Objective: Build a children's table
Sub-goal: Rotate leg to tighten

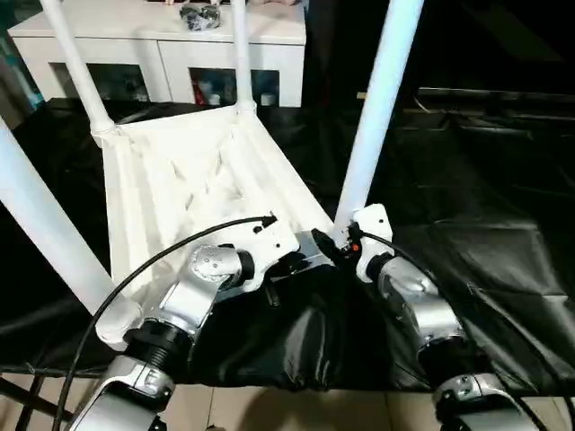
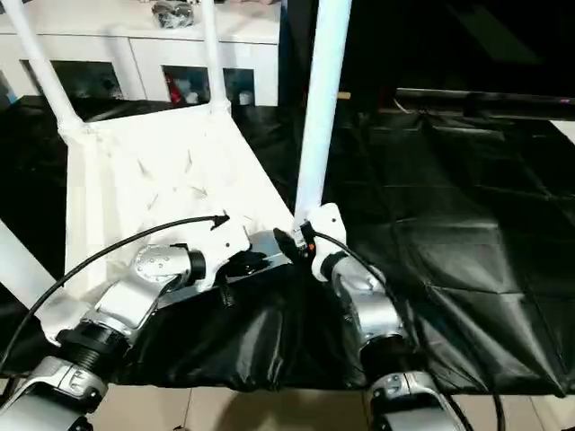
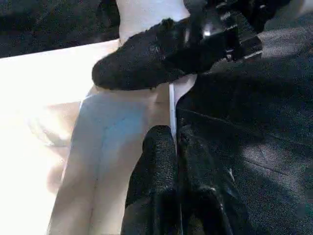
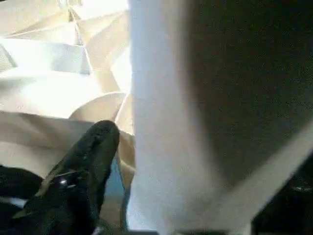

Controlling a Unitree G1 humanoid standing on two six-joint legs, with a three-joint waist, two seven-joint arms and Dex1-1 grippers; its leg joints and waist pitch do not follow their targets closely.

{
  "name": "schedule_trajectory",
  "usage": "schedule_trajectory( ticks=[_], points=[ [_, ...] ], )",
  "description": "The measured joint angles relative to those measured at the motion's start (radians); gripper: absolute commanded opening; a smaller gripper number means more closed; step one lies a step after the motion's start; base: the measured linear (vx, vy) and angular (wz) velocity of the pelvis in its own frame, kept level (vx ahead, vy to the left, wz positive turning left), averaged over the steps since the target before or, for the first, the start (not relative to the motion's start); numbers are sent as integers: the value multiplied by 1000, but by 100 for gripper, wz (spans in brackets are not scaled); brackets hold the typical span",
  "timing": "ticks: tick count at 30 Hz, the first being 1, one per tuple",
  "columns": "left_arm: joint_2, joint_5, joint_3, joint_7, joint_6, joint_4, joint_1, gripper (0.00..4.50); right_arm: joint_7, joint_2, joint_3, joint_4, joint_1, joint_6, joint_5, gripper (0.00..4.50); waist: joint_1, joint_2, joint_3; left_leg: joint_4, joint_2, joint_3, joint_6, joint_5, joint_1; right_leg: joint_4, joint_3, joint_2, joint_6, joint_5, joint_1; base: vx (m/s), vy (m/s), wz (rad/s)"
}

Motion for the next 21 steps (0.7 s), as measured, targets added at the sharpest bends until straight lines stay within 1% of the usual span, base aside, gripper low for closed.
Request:
schedule_trajectory(
  ticks=[2, 3, 7, 12, 17, 18, 20, 21],
  points=[
    [20, -8, -4, -25, -15, -4, 0, 0, 60, -30, 20, 2, -4, -8, 0, 372, -1, 0, 0, 0, 1, 0, 0, 0, -2, 0, -1, 0, 0, 1, -2, 0, 0, 0],
    [41, -21, -5, -57, -37, -5, 2, 0, 125, -56, 37, 3, -10, -16, 5, 372, -2, 0, 0, -1, 1, 0, 0, 0, -3, 0, -1, 0, -3, 3, -4, 0, 0, 0],
    [83, -56, -4, -134, -70, -6, 6, 0, 299, -119, 67, -6, -16, -24, 15, 372, -3, 0, 0, -1, 2, 0, 0, 0, -5, 0, -2, 2, -1, 3, -5, 0, 0, 0],
    [149, -106, 0, -264, -94, -15, 18, 0, 527, -184, 118, -29, -11, -31, 47, 372, 6, 0, 0, 2, 3, 2, 1, 0, -8, -1, -3, 2, -2, 1, -5, 0, 0, 0],
    [192, -128, -3, -349, -119, -12, 19, 0, 670, -217, 155, -54, -11, -16, 69, 372, 10, -1, 0, 4, 3, 3, 1, 0, -9, 0, -3, 1, -2, 2, -5, 0, 0, 0],
    [200, -132, -4, -367, -125, -11, 18, 0, 698, -226, 165, -60, -11, -14, 69, 346, 11, -1, 0, 5, 3, 3, 1, 0, -9, 0, -3, 1, -2, 2, -5, 0, 0, 0],
    [208, -137, -5, -390, -131, -8, 18, 0, 734, -235, 174, -70, -11, -13, 70, 346, 13, -1, 0, 5, 3, 3, 1, 0, -9, 0, -3, 1, -2, 2, -5, 0, 0, 0],
    [213, -140, -5, -402, -134, -4, 17, 0, 750, -239, 174, -71, -11, -10, 70, 334, 15, -1, 0, 5, 3, 3, 1, 0, -9, 0, -3, 1, -2, 2, -5, 0, 0, 0]
  ],
)
